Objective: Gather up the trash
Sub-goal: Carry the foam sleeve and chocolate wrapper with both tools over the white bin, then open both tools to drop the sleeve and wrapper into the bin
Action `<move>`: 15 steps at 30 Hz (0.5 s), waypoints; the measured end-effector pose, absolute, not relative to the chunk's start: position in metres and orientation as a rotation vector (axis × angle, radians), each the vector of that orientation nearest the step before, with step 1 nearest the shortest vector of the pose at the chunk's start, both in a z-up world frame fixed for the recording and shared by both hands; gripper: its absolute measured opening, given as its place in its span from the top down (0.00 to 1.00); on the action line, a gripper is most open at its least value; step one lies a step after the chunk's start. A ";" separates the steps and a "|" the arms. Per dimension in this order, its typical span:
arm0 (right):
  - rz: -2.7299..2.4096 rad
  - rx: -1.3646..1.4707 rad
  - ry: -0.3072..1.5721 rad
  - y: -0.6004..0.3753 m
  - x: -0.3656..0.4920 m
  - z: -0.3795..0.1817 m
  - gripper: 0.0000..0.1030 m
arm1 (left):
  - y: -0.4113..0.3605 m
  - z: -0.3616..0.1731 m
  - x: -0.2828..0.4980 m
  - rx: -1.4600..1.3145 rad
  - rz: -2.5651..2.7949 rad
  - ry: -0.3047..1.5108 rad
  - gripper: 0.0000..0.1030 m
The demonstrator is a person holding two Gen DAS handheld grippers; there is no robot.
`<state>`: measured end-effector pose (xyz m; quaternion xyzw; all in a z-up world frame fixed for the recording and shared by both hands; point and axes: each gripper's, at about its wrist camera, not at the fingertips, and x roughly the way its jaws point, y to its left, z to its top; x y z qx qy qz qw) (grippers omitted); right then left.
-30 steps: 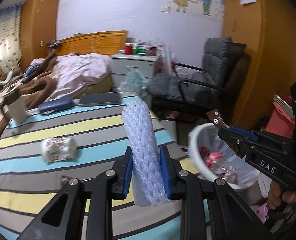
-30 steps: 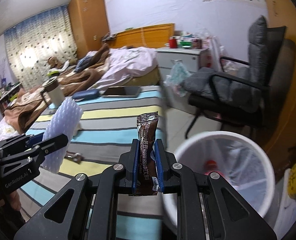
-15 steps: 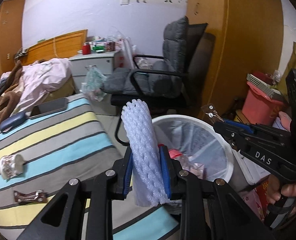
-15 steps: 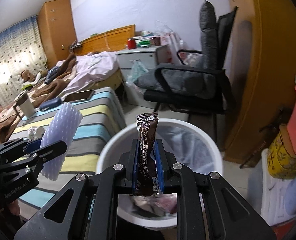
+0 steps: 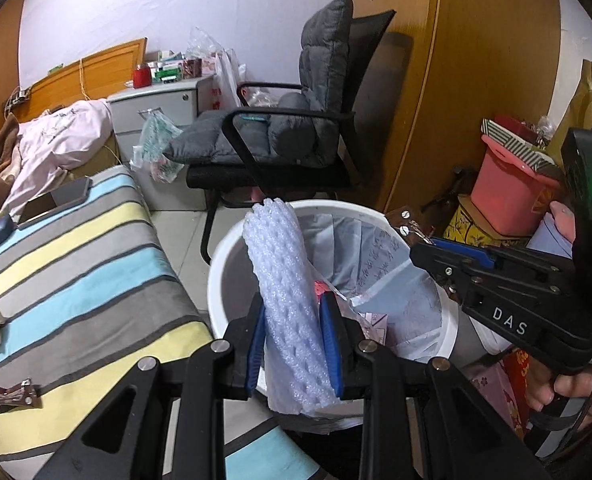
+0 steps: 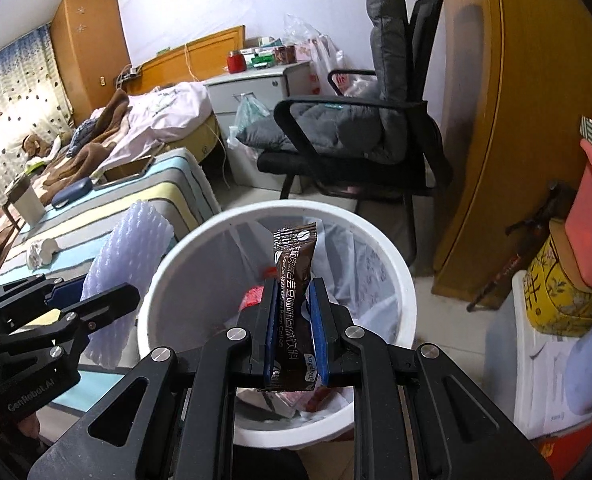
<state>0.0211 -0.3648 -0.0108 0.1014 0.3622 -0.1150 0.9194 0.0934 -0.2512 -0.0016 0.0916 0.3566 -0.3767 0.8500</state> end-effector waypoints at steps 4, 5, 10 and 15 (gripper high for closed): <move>-0.238 0.218 0.760 -0.369 0.021 -0.014 0.82 | -0.258 -0.007 0.093 0.203 -0.802 0.768 0.72; -0.240 0.217 0.763 -0.370 0.022 -0.014 0.82 | -0.259 -0.008 0.093 0.203 -0.801 0.773 0.72; -0.256 0.221 0.774 -0.376 0.022 -0.016 0.82 | -0.258 -0.008 0.096 0.201 -0.785 0.773 0.53; -0.273 0.235 0.770 -0.379 0.021 -0.017 0.70 | -0.254 -0.007 0.099 0.186 -0.778 0.771 0.48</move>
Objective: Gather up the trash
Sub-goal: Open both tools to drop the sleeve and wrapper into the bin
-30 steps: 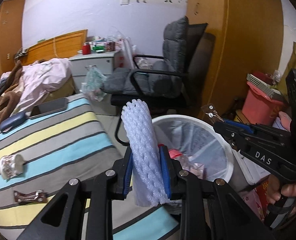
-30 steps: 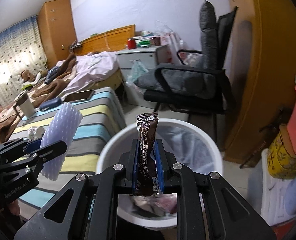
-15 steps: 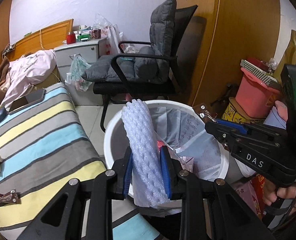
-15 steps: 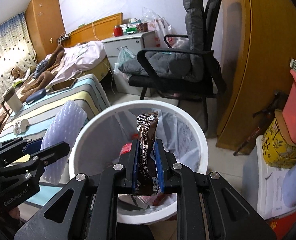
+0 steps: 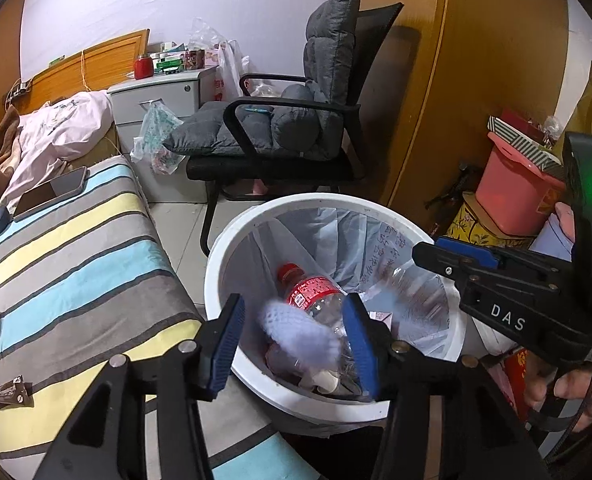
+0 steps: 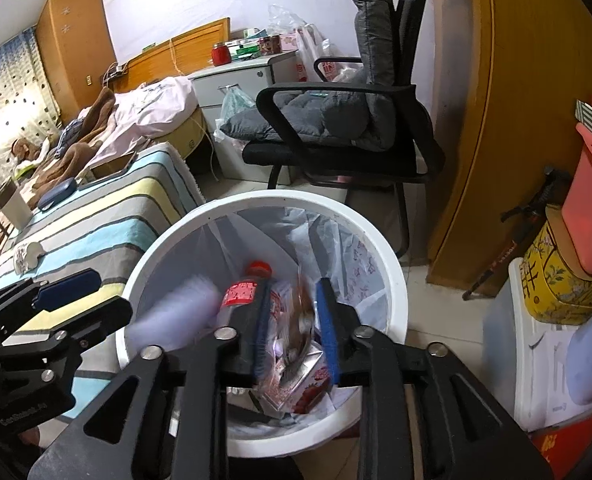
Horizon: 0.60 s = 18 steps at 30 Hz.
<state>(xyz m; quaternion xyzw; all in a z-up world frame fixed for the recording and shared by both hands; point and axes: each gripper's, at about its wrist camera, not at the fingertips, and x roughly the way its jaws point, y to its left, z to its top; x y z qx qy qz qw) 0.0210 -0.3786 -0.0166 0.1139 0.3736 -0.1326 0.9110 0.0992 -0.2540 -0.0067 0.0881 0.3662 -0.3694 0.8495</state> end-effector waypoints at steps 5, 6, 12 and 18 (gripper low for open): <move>-0.281 0.237 0.764 -0.379 0.022 -0.016 0.56 | -0.248 -0.005 0.100 0.177 -0.767 0.766 0.42; -0.281 0.238 0.762 -0.379 0.021 -0.016 0.56 | -0.247 -0.004 0.100 0.174 -0.762 0.763 0.41; -0.276 0.220 0.742 -0.371 0.023 -0.010 0.56 | -0.233 0.003 0.100 0.159 -0.741 0.743 0.41; -0.246 0.212 0.719 -0.360 0.026 -0.005 0.56 | -0.212 0.011 0.100 0.144 -0.701 0.719 0.41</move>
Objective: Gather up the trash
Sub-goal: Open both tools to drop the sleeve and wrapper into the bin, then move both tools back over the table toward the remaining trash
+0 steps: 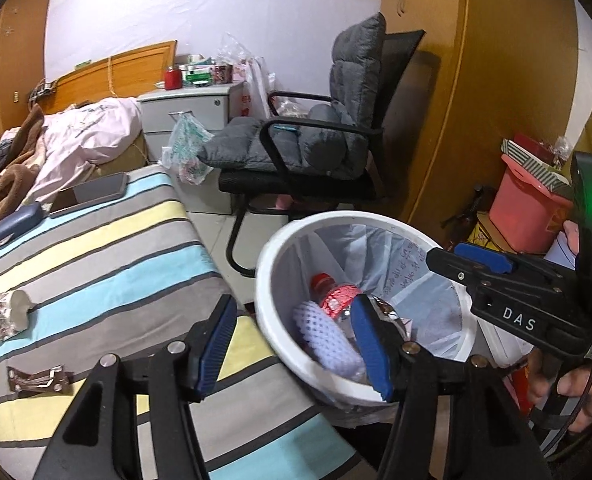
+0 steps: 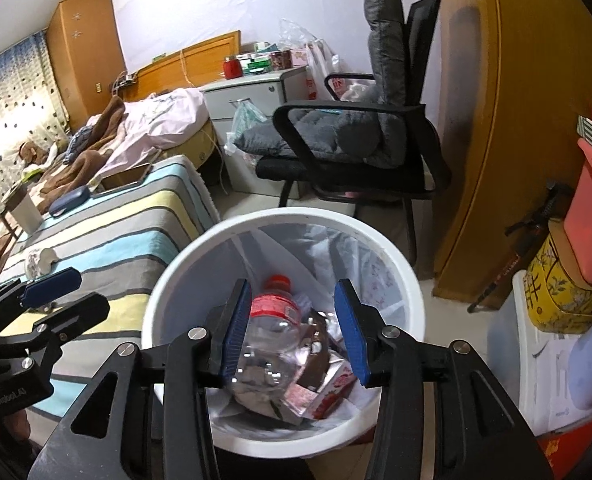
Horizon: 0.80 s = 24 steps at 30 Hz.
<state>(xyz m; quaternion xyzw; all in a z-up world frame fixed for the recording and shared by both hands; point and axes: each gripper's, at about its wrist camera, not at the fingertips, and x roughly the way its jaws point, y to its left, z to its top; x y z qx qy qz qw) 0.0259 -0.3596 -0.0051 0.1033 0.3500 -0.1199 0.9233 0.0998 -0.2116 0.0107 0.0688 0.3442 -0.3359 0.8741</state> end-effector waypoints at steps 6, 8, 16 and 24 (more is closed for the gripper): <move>-0.210 0.194 0.699 -0.345 0.031 -0.001 0.56 | -0.188 0.016 0.101 0.128 -0.660 0.698 0.40; -0.198 0.190 0.691 -0.340 0.032 0.000 0.56 | -0.180 0.017 0.100 0.125 -0.645 0.689 0.40; -0.128 0.164 0.663 -0.314 0.042 0.007 0.56 | -0.145 0.019 0.104 0.108 -0.579 0.678 0.39; -0.065 0.137 0.657 -0.287 0.055 0.008 0.56 | -0.105 0.017 0.111 0.082 -0.510 0.684 0.39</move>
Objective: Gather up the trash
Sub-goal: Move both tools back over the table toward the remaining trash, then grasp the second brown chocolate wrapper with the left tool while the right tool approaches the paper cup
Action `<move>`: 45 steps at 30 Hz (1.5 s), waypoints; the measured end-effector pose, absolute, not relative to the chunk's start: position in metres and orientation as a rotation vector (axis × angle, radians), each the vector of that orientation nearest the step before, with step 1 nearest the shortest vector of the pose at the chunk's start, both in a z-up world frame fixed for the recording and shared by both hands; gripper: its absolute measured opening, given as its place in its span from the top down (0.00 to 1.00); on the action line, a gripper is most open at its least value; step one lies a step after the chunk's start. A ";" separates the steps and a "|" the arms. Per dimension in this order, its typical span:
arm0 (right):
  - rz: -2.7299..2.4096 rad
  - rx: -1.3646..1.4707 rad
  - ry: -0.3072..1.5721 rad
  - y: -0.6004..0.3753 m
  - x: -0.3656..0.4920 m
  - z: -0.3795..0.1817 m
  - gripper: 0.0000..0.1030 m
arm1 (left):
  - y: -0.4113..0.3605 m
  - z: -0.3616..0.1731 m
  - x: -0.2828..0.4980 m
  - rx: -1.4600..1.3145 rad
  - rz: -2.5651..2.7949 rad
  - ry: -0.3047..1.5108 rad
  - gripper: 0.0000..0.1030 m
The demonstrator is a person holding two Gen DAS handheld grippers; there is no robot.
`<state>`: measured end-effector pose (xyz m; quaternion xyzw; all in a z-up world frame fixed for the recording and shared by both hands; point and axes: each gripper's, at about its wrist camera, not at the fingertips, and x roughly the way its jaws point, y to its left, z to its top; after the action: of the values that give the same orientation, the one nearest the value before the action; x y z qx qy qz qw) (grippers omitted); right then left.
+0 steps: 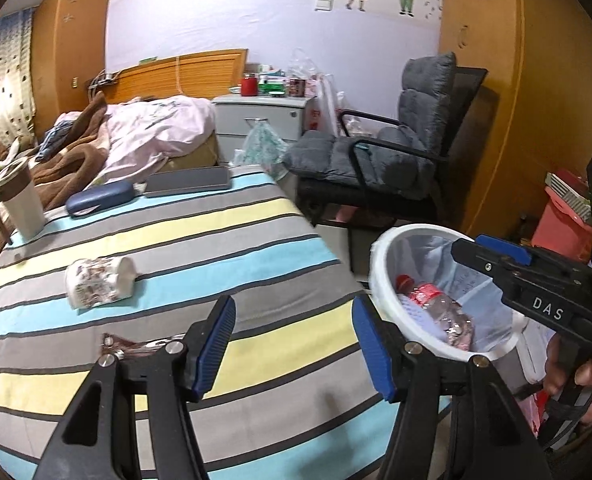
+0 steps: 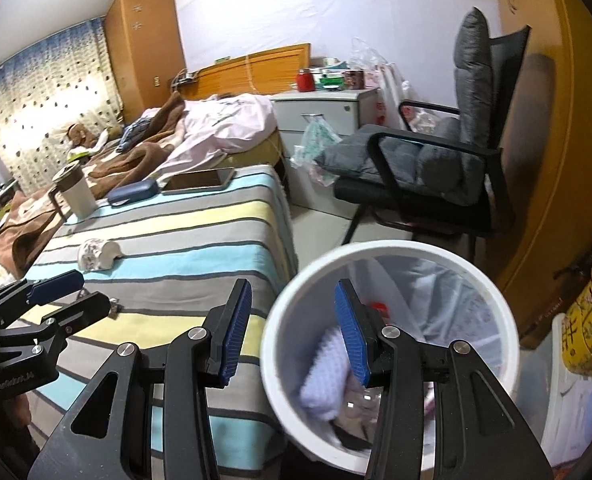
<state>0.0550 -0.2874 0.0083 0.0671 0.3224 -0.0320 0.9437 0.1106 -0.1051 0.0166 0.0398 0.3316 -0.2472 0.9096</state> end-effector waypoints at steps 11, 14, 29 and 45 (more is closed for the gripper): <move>0.022 0.095 0.674 -0.249 0.071 0.005 0.56 | -0.045 0.000 0.124 0.080 -0.416 0.714 0.36; 0.041 0.083 0.685 -0.240 0.076 0.003 0.56 | -0.033 -0.008 0.130 0.094 -0.392 0.739 0.35; 0.092 0.047 0.738 -0.207 0.095 -0.007 0.56 | -0.030 -0.045 0.169 0.340 -0.486 0.824 0.30; 0.116 0.012 0.756 -0.187 0.116 -0.006 0.56 | -0.031 -0.055 0.185 0.355 -0.596 0.870 0.77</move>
<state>0.1159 -0.1873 -0.0063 0.0058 0.3687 0.0564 0.9278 0.1852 -0.0314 -0.0548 0.1684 0.4129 -0.2830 0.8491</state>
